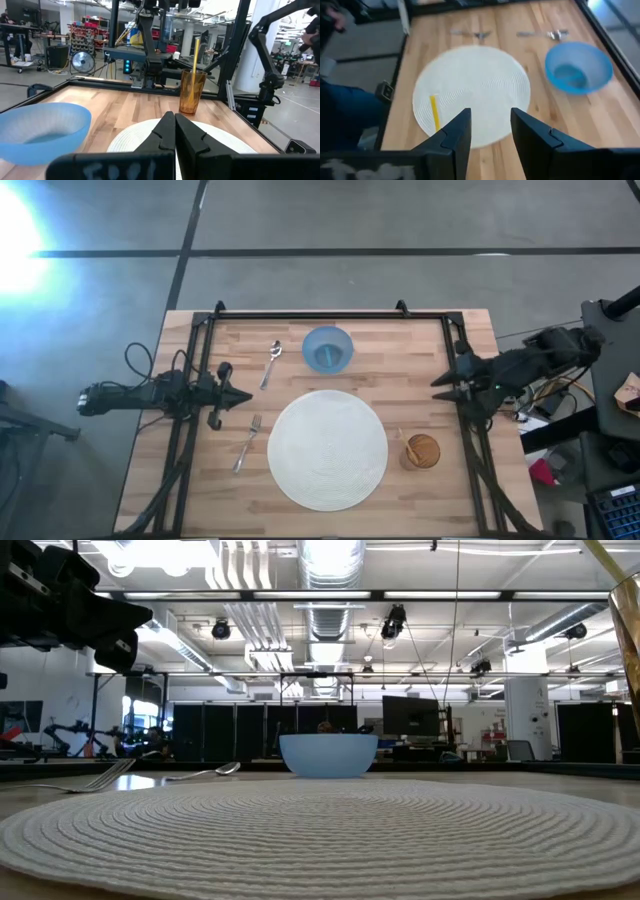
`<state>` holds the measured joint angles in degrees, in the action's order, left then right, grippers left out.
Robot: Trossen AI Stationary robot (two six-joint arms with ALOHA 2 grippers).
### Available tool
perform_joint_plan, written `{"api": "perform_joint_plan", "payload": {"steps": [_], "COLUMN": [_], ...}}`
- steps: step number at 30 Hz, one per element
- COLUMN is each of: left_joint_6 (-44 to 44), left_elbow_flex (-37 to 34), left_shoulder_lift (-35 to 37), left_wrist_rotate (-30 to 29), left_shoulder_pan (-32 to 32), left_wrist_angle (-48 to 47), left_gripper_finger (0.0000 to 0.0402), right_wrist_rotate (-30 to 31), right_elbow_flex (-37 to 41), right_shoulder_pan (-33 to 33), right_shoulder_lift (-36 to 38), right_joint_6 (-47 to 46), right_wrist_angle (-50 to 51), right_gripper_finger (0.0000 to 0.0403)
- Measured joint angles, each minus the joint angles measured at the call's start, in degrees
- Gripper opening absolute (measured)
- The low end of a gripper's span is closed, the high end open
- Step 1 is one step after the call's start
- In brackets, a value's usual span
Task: Pick & Place Utensil
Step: Move the brown cup to the top right of the white mat
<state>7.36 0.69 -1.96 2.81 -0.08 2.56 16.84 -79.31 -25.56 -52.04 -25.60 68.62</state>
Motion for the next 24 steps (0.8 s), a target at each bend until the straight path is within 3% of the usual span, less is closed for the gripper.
{"api": "perform_joint_plan", "payload": {"steps": [7,14,24], "left_joint_6": [0.0,0.0,0.0], "left_elbow_flex": [0.0,0.0,0.0], "left_shoulder_lift": [0.0,0.0,0.0], "left_wrist_rotate": [0.0,0.0,0.1], "left_shoulder_pan": [0.0,0.0,0.0], "left_wrist_angle": [0.0,0.0,0.0], "left_gripper_finger": [0.0000,0.0000,0.0000], "right_wrist_rotate": [-1.3,-9.3,-11.6], "right_elbow_flex": [-5.7,-3.6,2.7], "right_shoulder_pan": [0.0,-0.1,-1.0], "right_shoulder_lift": [-11.3,-16.9,-19.1], "right_joint_6": [-6.2,-7.0,-7.0], "right_wrist_angle": [13.5,14.1,13.7], "right_gripper_finger": [0.0141,0.0130,0.0114]}}
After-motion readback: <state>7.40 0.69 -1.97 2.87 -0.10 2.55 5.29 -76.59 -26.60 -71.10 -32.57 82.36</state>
